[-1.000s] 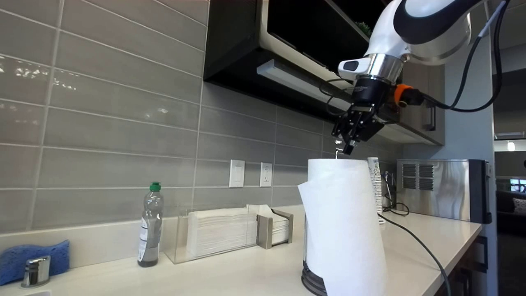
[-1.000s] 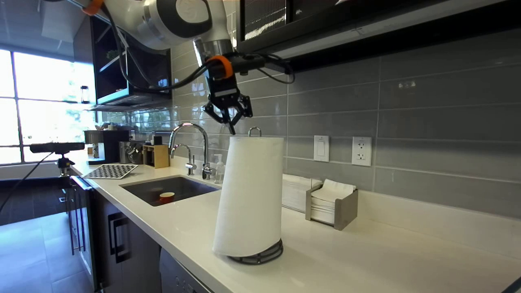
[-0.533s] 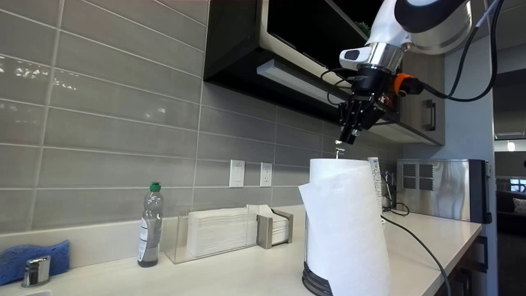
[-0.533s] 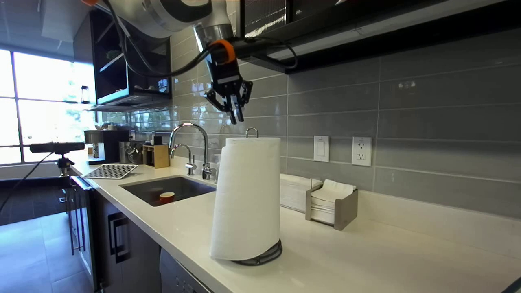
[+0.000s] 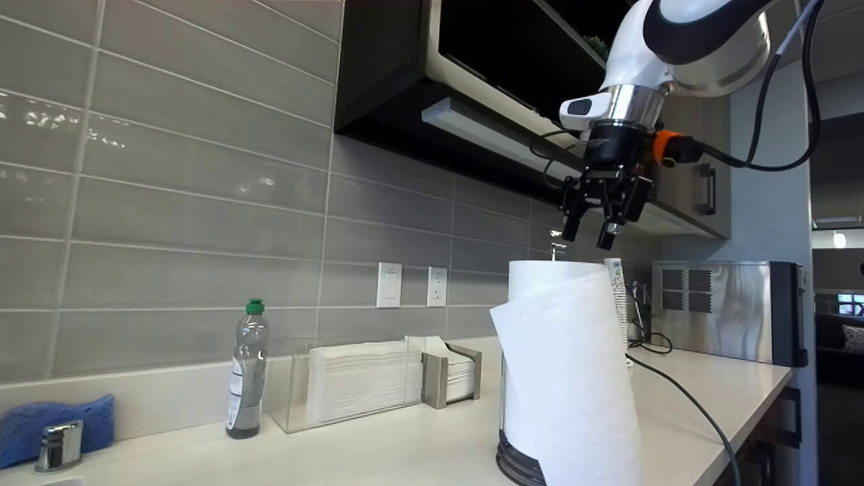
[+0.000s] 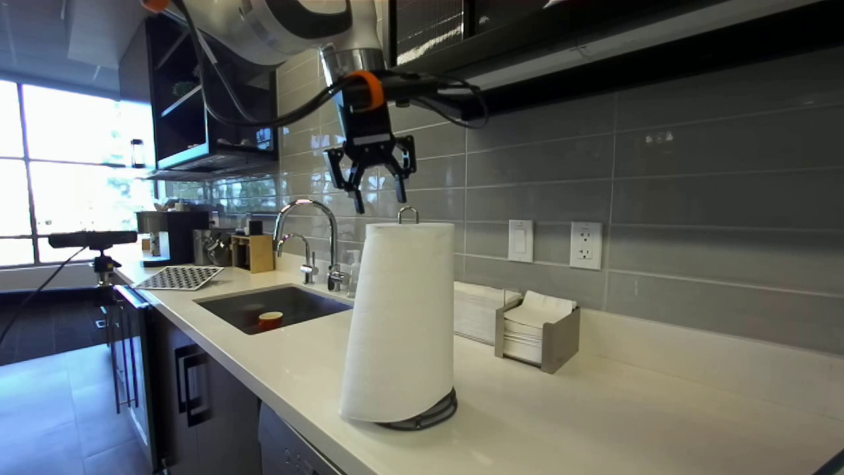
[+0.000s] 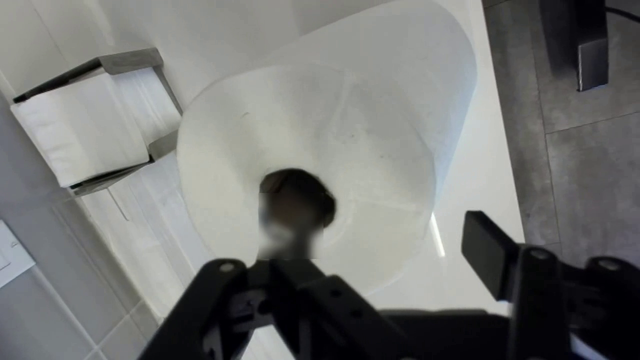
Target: Shift the paper towel roll to the table
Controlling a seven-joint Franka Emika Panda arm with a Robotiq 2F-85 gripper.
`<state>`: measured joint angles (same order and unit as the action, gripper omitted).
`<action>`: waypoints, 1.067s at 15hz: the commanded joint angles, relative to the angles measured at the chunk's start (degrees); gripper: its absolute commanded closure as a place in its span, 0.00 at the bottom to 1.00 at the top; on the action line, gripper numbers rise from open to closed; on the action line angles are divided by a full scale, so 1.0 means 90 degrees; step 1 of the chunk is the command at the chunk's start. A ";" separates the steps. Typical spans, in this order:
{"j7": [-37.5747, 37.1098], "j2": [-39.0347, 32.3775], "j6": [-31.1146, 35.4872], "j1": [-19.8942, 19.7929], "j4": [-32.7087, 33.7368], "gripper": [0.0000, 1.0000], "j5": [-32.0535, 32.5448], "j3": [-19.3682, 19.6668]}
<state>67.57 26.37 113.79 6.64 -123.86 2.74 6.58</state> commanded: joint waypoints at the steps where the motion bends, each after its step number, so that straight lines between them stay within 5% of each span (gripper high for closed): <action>1: 0.0142 -0.0263 -0.0245 -0.0071 0.0167 0.00 -0.0019 0.0031; 15: 0.0248 -0.0924 -0.0084 -0.0102 0.0207 0.00 -0.0039 -0.0055; 16: 0.0248 -0.0924 -0.0086 -0.0104 0.0212 0.25 -0.0029 -0.0058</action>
<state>68.25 19.62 112.97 6.50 -123.74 2.70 6.73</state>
